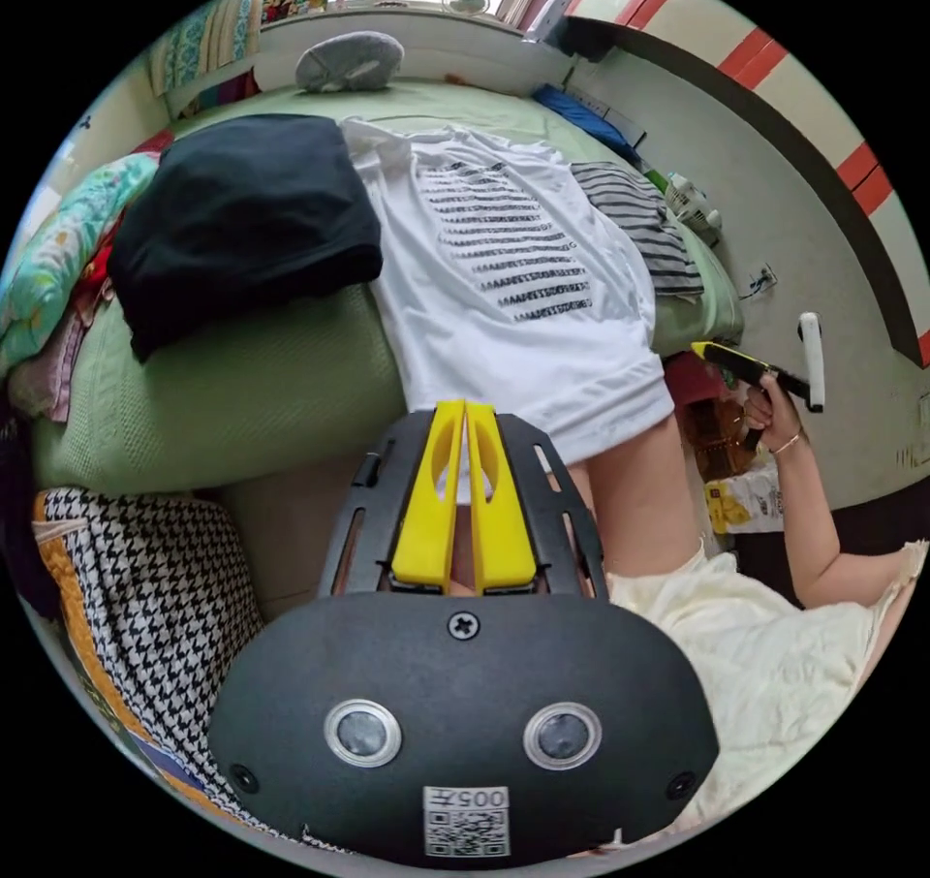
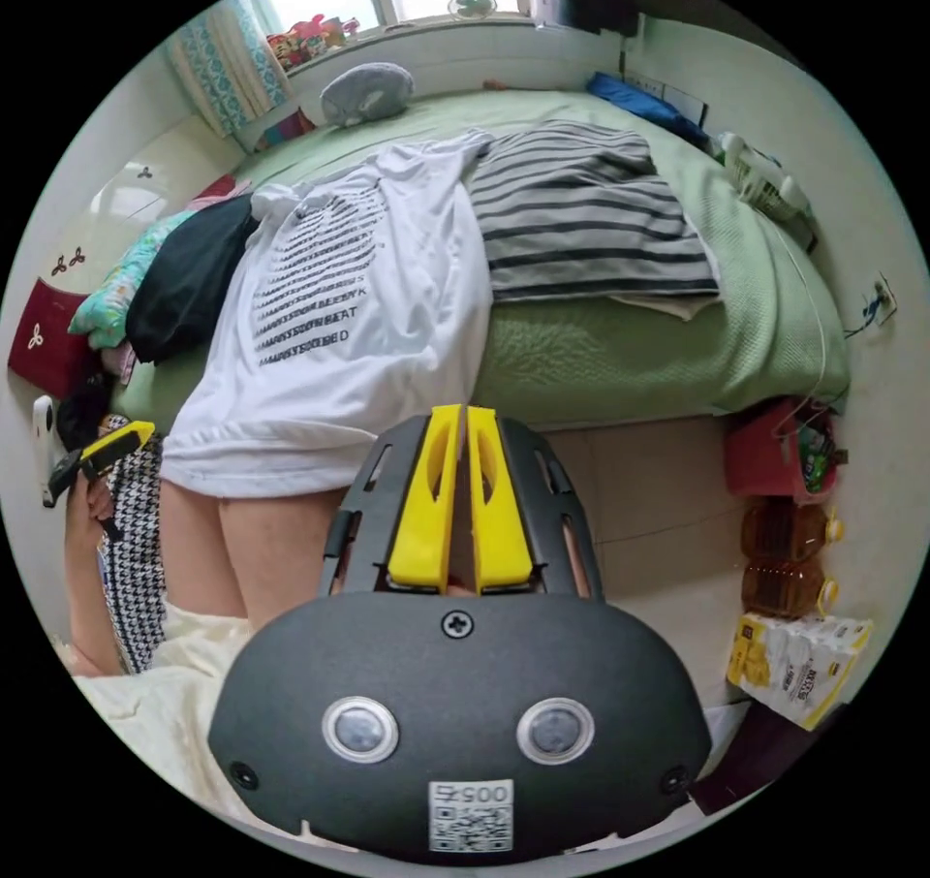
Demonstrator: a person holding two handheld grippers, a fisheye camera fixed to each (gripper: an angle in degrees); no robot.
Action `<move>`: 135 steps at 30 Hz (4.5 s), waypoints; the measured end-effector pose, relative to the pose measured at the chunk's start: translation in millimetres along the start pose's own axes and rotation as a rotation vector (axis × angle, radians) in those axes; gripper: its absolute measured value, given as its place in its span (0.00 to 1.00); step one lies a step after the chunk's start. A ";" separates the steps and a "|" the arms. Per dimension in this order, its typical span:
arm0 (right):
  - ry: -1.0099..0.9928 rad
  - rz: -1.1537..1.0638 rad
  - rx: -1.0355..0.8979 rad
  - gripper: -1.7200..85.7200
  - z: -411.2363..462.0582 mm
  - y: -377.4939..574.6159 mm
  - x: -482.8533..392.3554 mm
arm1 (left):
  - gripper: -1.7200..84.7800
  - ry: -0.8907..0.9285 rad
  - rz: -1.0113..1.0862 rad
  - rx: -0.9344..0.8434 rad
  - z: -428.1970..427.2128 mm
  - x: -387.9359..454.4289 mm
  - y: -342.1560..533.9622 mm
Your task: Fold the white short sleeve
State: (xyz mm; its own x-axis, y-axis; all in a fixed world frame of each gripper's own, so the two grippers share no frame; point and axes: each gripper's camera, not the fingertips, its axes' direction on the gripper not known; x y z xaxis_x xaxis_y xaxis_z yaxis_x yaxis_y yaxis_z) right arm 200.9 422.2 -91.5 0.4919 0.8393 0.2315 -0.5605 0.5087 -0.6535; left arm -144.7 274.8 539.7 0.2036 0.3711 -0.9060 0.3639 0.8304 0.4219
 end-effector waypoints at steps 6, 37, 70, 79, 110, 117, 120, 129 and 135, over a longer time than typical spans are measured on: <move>0.010 0.014 -0.026 0.11 36.0 -17.6 -46.9 | 0.01 -0.045 0.065 -0.048 25.9 31.5 -13.4; -0.016 0.401 0.069 0.00 28.6 -8.0 1.0 | 0.01 -0.038 0.017 -0.046 73.6 50.4 -59.7; -0.120 -0.234 -0.246 0.01 103.3 -63.6 -193.6 | 0.01 0.214 -0.020 -0.203 103.0 5.2 -162.5; -0.072 -0.198 0.080 0.01 61.4 -131.7 -191.0 | 0.01 0.072 -0.030 0.126 81.4 -24.7 -293.7; -0.209 -0.046 0.437 0.13 210.6 -409.6 -260.9 | 0.01 0.038 -0.043 0.159 285.2 -92.4 -567.5; -0.014 -0.094 0.461 0.17 188.5 -480.0 -181.9 | 0.01 0.007 -0.014 0.132 306.4 -93.9 -588.8; 0.040 -0.063 0.395 0.17 192.3 -538.5 -140.5 | 0.01 0.028 -0.021 0.132 313.9 -97.8 -597.4; 0.013 0.054 0.090 0.16 269.7 -663.8 -100.5 | 0.01 -0.013 -0.036 0.107 337.2 -105.7 -620.6; 0.145 0.032 0.090 0.01 290.5 -686.0 -115.6 | 0.01 -0.030 -0.007 0.089 352.0 -108.9 -632.2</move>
State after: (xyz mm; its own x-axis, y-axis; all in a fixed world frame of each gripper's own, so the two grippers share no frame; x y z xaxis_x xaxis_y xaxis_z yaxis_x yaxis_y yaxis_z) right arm 335.0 31.9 539.5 0.5603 0.8221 0.1012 -0.6316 0.5031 -0.5899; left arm -76.9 -436.9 383.6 0.2271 0.3517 -0.9081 0.4446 0.7922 0.4180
